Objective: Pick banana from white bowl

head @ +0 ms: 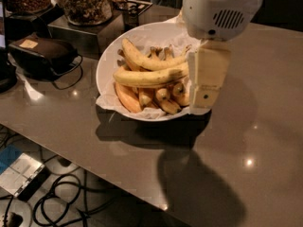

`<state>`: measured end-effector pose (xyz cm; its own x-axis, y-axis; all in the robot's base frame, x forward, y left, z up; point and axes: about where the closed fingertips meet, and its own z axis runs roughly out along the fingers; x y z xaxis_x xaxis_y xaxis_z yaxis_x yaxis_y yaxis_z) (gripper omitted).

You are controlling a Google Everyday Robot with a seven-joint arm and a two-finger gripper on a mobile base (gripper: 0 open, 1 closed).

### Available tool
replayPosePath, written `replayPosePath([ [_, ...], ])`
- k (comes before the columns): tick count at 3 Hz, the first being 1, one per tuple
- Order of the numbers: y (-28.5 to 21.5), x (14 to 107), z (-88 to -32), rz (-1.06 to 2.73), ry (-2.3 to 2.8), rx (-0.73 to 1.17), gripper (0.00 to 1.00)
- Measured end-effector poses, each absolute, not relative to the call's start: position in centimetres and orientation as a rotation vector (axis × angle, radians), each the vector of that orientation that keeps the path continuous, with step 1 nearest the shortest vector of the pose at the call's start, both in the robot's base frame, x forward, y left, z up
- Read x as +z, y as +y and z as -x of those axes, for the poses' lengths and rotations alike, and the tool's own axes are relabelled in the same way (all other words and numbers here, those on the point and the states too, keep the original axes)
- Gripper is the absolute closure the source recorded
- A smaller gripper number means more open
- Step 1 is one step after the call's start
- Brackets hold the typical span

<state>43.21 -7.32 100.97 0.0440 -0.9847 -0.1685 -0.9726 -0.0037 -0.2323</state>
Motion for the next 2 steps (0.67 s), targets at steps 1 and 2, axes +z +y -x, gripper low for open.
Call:
replayPosePath([
  [1, -7.22, 100.99, -43.83, 1.988, 2.006, -0.039, 0.00],
  [2, -6.41, 100.23, -44.77, 1.957, 2.036, 0.012, 0.00],
])
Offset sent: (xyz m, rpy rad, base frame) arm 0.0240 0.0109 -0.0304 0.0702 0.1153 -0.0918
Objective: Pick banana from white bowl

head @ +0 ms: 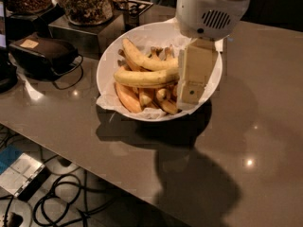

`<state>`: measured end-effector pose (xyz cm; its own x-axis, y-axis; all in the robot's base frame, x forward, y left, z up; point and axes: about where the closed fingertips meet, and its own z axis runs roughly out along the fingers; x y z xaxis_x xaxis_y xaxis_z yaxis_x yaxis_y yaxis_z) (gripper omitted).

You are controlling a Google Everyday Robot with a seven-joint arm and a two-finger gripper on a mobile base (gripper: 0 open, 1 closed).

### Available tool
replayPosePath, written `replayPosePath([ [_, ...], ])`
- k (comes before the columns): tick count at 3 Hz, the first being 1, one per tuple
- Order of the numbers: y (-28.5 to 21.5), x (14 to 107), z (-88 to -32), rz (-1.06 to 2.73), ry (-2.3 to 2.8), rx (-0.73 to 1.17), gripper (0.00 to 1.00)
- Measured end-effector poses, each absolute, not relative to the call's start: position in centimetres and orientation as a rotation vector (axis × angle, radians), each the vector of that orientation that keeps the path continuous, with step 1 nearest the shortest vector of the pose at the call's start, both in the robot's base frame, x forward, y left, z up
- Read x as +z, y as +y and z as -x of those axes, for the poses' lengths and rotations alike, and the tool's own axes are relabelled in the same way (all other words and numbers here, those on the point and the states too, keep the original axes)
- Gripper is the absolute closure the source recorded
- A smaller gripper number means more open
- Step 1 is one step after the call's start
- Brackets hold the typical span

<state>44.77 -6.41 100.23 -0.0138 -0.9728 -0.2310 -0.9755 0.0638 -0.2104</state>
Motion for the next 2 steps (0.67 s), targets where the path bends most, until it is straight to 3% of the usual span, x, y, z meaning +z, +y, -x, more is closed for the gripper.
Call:
replayPosePath([
  [2, -5.05, 98.33, -46.11, 1.954, 2.077, 0.101, 0.27],
])
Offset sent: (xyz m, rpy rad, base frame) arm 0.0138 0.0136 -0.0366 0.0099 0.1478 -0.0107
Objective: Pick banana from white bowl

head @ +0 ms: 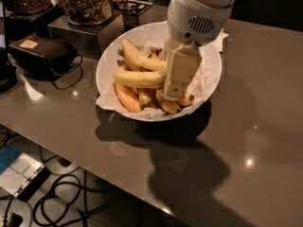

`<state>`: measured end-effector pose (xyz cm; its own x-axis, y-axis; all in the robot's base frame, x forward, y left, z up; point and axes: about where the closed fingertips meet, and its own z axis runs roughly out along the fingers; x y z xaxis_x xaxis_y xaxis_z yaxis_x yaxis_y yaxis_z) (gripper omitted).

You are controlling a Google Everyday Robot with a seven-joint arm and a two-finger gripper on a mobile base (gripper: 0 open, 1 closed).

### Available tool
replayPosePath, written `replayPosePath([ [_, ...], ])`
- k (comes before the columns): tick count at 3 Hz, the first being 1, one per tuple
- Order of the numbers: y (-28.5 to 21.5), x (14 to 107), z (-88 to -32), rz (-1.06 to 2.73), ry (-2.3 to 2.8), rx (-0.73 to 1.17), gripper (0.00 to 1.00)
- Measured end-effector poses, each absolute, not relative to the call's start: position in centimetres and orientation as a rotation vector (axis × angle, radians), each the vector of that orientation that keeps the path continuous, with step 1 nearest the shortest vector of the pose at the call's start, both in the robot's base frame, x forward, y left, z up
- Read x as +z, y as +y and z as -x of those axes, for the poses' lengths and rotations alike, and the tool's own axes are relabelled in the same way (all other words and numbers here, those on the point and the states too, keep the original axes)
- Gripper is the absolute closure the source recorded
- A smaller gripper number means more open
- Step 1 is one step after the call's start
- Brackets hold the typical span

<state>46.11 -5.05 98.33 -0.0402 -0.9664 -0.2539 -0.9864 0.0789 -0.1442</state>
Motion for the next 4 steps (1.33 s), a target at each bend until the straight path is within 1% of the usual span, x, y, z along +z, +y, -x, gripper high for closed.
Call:
replayPosePath([
  [1, -4.6, 97.9, -46.4, 1.964, 2.081, 0.117, 0.35],
  [3, -3.3, 97.6, -46.8, 2.017, 2.055, 0.101, 0.36],
  [4, -2.6, 97.5, -47.1, 2.055, 2.037, 0.067, 0.33],
])
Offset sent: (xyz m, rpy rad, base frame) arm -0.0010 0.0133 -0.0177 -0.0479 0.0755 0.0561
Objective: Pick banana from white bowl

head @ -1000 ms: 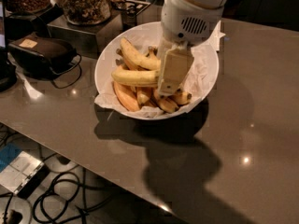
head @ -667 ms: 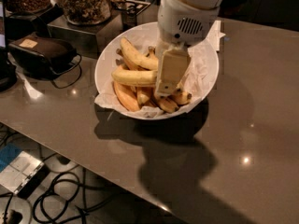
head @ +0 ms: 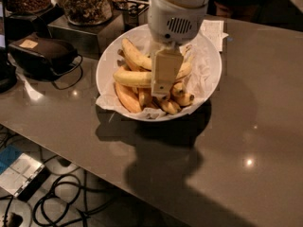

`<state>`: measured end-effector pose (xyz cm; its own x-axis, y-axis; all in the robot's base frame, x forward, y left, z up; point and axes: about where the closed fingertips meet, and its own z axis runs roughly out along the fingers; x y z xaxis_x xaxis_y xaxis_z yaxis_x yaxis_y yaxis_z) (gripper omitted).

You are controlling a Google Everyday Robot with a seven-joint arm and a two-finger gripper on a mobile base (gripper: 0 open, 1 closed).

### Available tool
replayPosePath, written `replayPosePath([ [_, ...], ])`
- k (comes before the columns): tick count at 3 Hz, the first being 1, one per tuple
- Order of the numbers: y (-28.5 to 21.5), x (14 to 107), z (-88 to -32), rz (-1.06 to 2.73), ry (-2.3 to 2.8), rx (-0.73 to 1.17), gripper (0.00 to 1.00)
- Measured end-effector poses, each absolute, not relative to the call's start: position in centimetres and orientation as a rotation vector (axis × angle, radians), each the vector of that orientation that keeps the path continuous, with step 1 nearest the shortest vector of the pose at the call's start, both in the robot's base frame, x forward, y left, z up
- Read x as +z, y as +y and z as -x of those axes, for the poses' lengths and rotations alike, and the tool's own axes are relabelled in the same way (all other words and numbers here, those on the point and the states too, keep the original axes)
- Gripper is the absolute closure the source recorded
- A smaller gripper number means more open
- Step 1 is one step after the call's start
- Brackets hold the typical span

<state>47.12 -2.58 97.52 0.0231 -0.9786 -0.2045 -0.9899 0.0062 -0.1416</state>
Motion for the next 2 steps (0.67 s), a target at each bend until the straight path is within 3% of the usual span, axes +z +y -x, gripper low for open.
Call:
replayPosePath([
  [2, -2.30, 96.75, -48.40, 2.074, 2.054, 0.038, 0.35],
])
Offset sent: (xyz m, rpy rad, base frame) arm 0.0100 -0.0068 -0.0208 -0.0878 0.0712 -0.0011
